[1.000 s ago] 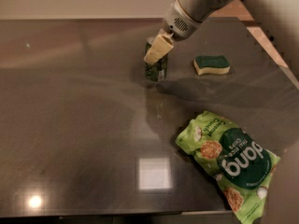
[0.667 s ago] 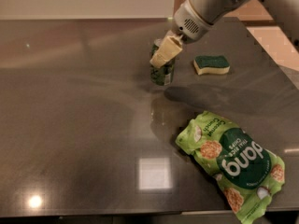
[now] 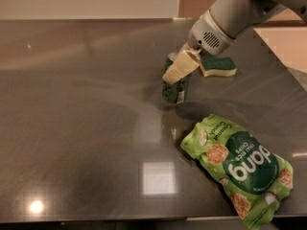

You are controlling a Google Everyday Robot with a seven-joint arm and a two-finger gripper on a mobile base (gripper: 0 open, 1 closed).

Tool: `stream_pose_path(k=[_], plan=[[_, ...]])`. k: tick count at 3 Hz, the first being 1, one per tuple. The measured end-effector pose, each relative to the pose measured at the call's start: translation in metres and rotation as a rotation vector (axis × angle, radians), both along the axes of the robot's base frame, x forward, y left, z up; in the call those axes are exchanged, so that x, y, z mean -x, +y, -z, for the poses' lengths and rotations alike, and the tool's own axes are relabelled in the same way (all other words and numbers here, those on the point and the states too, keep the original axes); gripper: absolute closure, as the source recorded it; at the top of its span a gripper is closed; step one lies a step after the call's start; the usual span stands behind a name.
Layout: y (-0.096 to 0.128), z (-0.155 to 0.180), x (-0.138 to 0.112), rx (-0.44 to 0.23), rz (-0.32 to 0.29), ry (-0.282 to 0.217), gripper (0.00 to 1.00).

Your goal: Move green can near green rice chip bag

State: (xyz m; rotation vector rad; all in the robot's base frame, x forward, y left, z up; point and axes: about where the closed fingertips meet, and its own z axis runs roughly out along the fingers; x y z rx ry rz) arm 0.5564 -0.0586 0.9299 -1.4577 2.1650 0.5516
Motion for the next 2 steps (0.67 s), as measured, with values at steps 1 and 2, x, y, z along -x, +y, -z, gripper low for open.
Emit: stream_pose_path(k=[1, 2], plan=[[-0.009, 0.008, 0.020, 0.011, 0.024, 0.031, 1.00], [-0.017, 0.018, 0.035, 0.032, 0.050, 0.045, 0.82]])
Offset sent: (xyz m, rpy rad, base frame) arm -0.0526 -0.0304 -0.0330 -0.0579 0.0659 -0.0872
